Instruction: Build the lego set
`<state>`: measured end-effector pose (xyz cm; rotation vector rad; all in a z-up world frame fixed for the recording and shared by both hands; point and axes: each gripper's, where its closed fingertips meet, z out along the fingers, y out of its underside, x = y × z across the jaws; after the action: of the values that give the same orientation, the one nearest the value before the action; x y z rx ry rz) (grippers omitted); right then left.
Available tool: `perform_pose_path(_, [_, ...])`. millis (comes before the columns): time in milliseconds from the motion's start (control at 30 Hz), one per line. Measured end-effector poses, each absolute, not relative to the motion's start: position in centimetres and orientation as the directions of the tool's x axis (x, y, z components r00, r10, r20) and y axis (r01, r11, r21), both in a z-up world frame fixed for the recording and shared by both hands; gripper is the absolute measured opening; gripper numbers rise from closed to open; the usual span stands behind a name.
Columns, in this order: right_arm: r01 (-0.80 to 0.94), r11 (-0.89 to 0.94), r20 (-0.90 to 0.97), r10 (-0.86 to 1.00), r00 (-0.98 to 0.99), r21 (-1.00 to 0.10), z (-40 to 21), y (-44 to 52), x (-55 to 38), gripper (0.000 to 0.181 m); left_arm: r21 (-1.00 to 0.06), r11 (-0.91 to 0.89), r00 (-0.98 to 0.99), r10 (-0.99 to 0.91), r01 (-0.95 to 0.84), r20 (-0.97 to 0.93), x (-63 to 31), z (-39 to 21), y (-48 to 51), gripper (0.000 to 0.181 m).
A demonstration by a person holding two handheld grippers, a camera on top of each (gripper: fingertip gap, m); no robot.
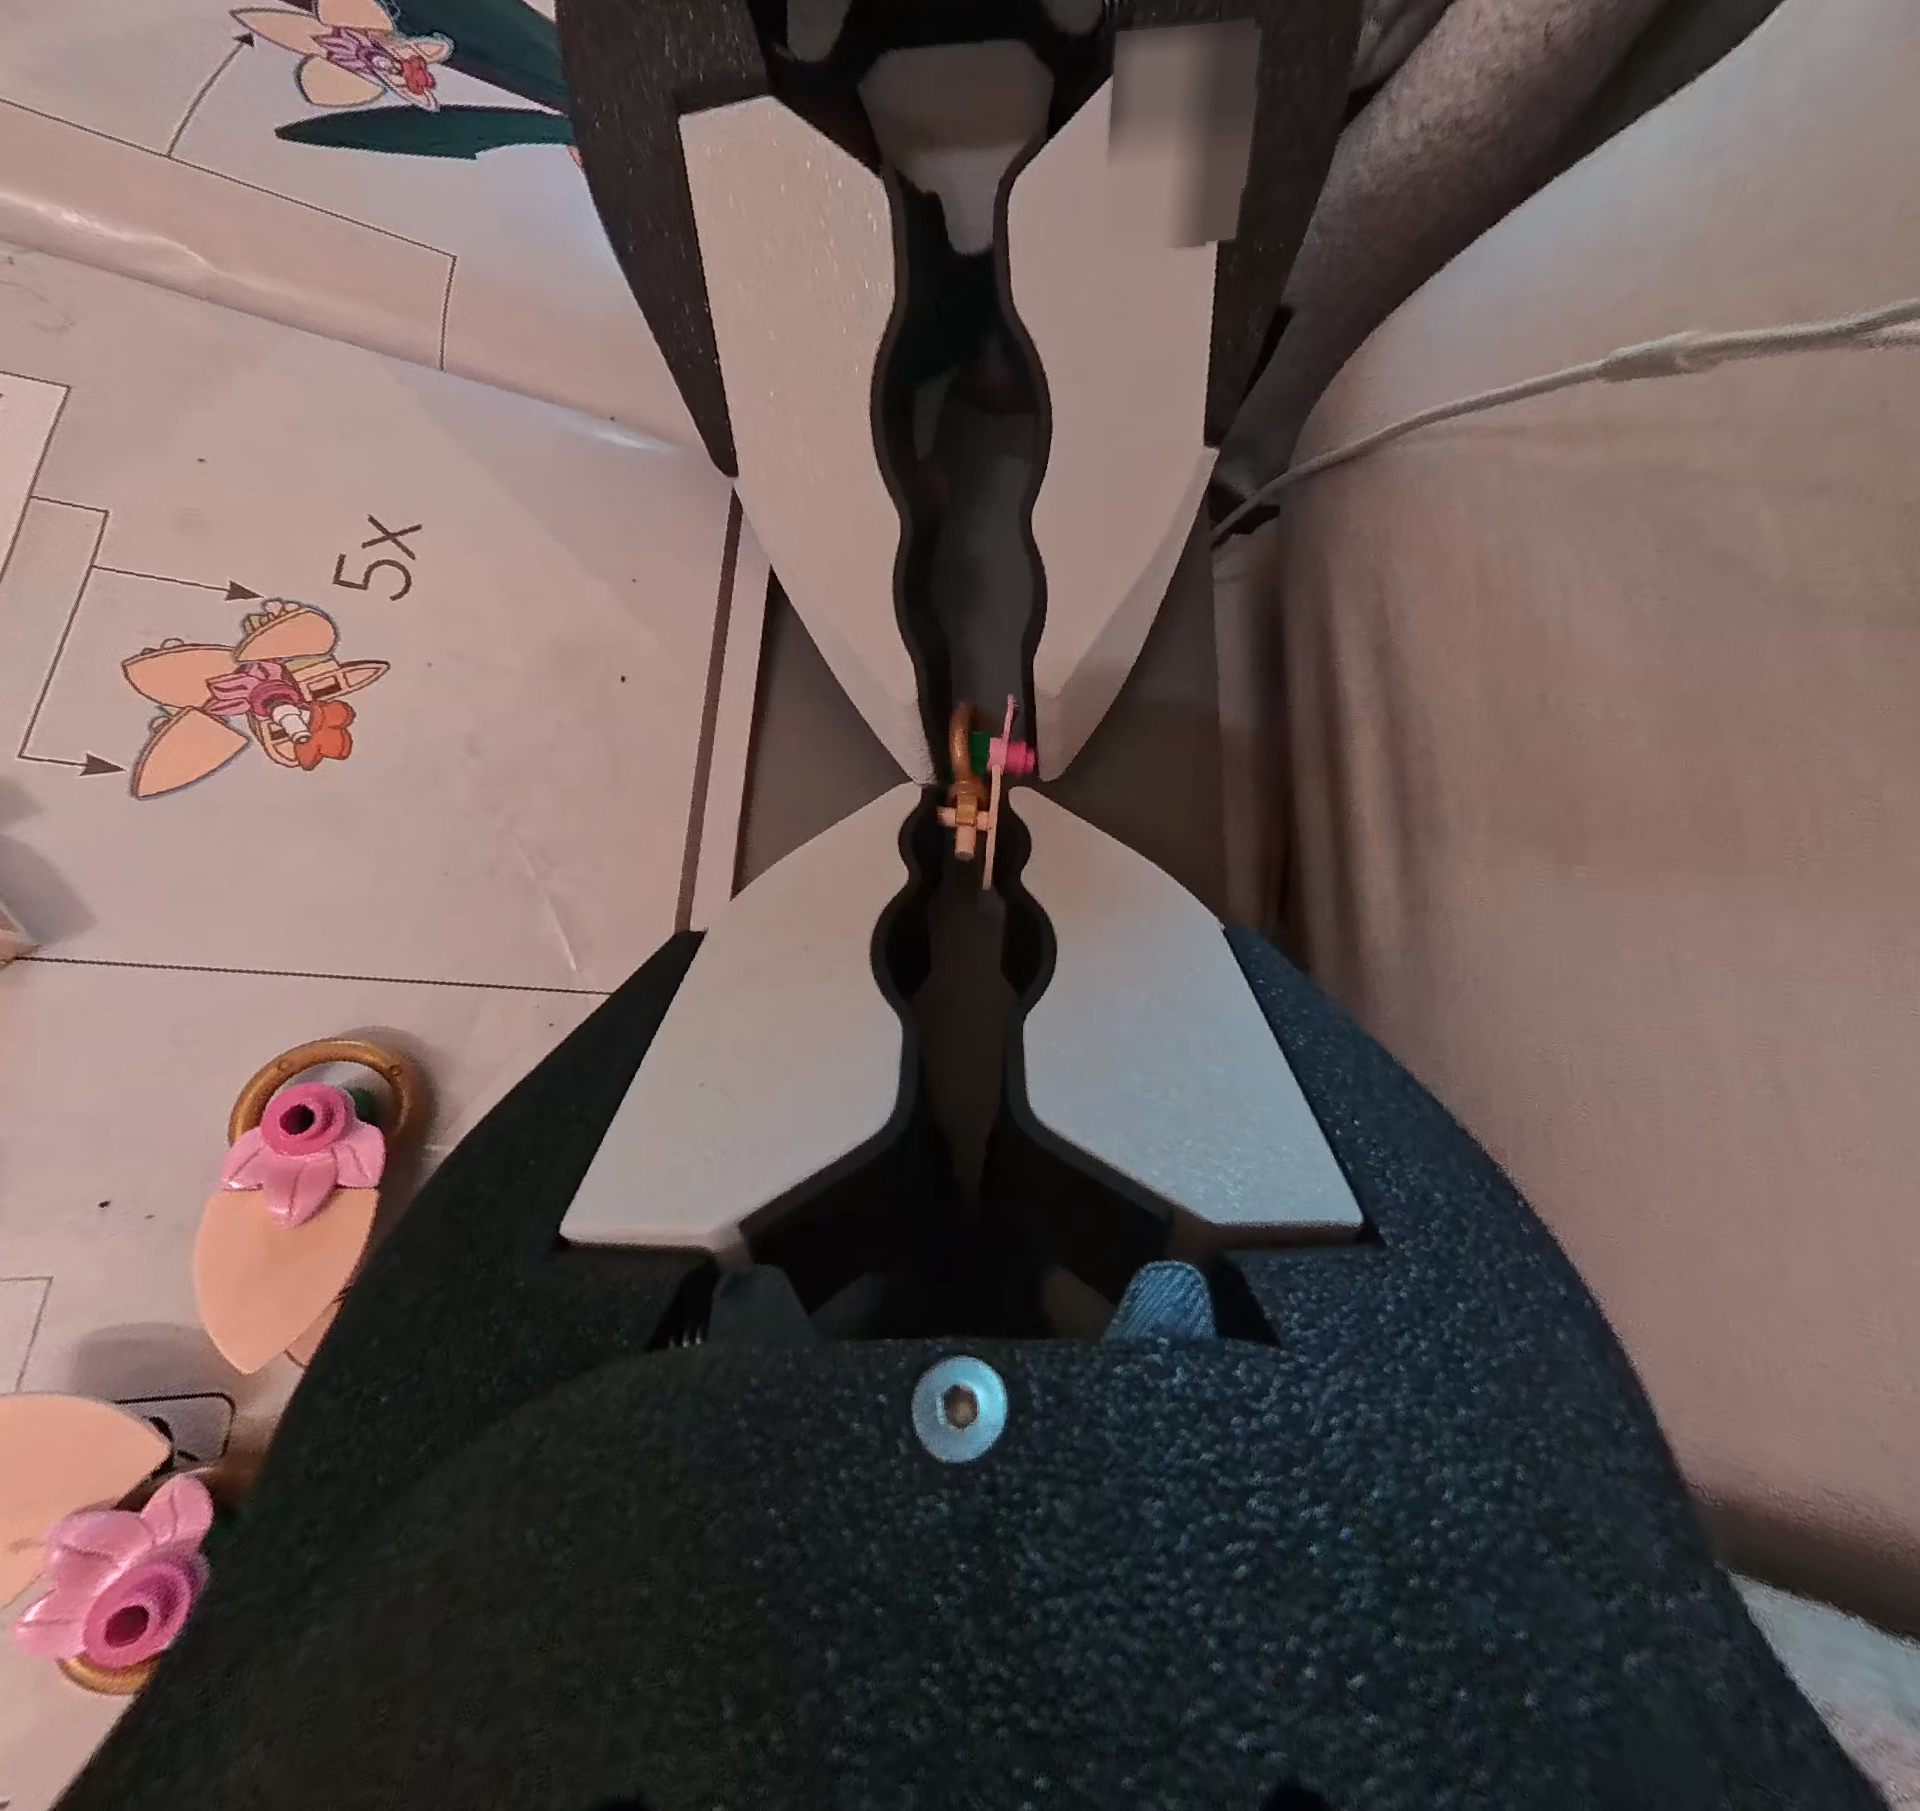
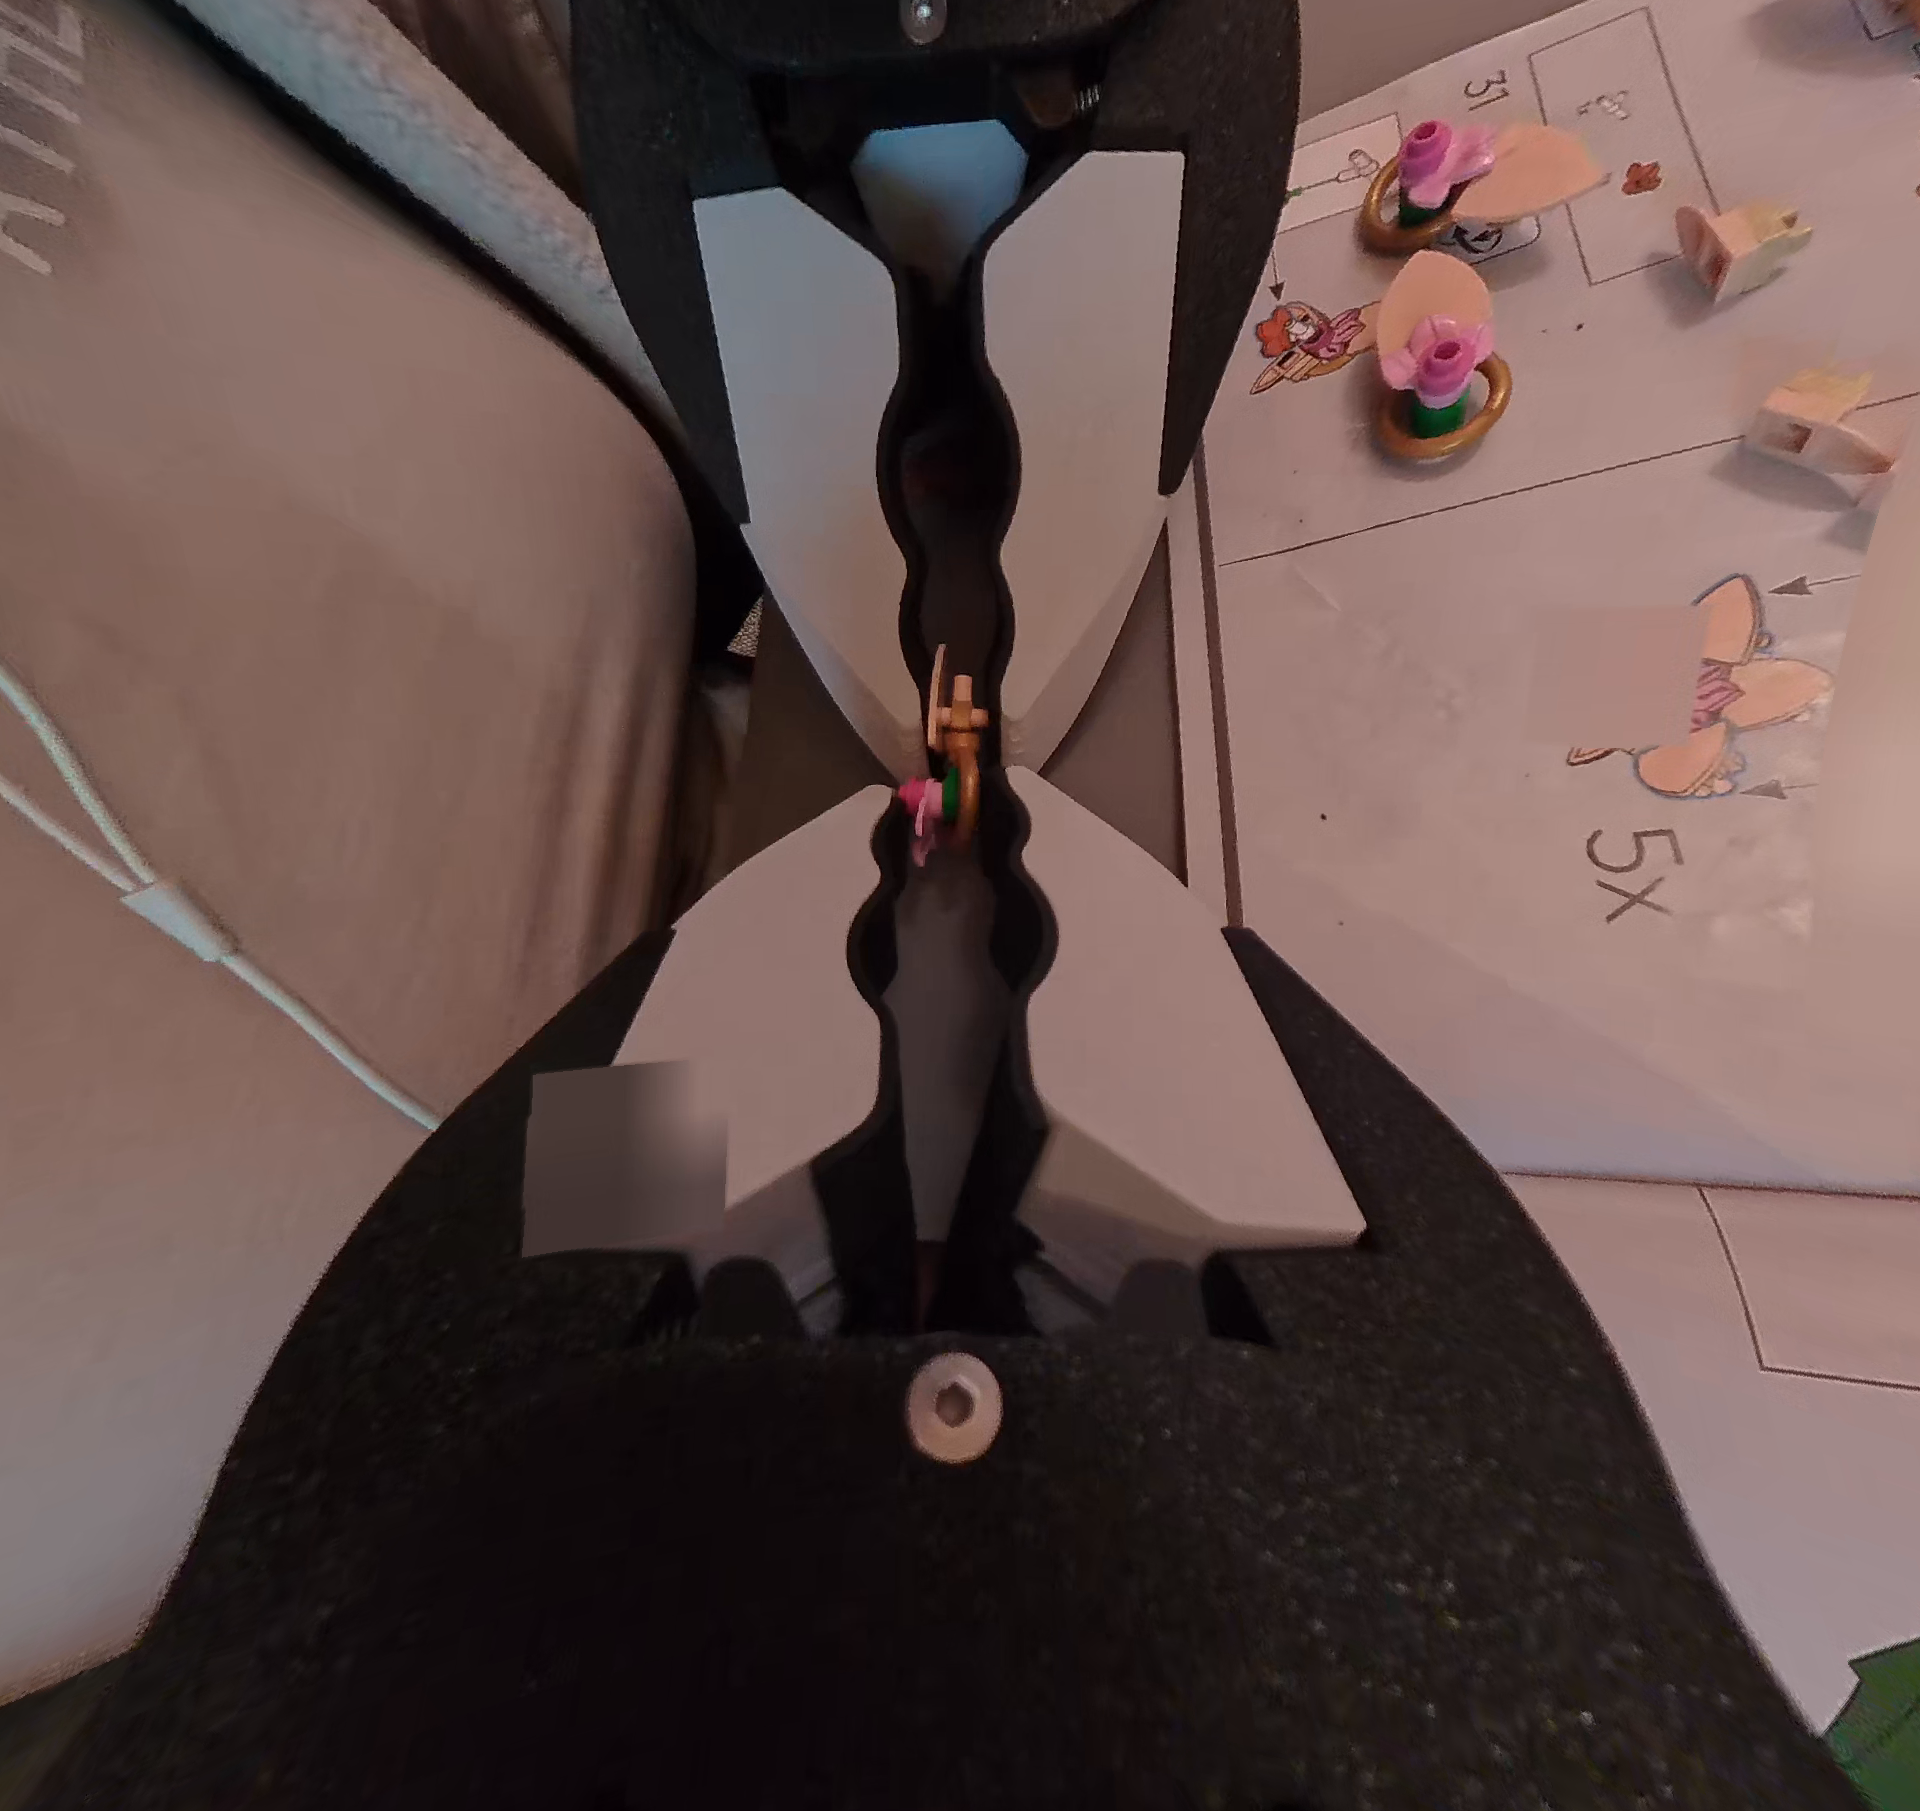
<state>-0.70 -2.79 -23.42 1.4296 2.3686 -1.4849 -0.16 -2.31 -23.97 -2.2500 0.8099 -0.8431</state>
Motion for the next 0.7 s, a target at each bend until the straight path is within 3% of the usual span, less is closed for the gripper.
perform_pose_path(233, [0.697,0.136,-0.420,0.711,-0.563,-0.704,-23.0,-2.3,-1.1,0.014,-0.717,-0.634,0.630,-0.691,-0.291,0.356,-0.7,-23.5,-2.0,0.009])
perform_pose_path(333, [0.640,-0.014,-0.443,0.733,-0.516,-0.769,-21.1,-0.9,-2.3,0.034,-0.773,-0.630,0.635,-0.627,-0.073,0.451,-1.8,-21.3,-0.8,0.009])
perform_pose_path(400, [0.565,-0.152,-0.493,0.698,-0.520,-0.811,-19.2,-0.7,-2.8,0.037,-0.789,-0.612,0.617,-0.598,0.061,0.512,-2.6,-20.0,-0.2,0.009])
perform_pose_path(533, [0.434,-0.351,-0.550,0.652,-0.523,-0.830,-17.1,0.0,-3.9,0.021,-0.808,-0.572,0.594,-0.606,0.137,0.530,-2.7,-18.8,0.1,0.009])
perform_pose_path(700, [0.449,-0.345,-0.556,0.642,-0.527,-0.824,-17.5,-0.4,-4.0,0.016,-0.812,-0.558,0.584,-0.606,0.171,0.539,-2.9,-18.4,0.2,0.009])
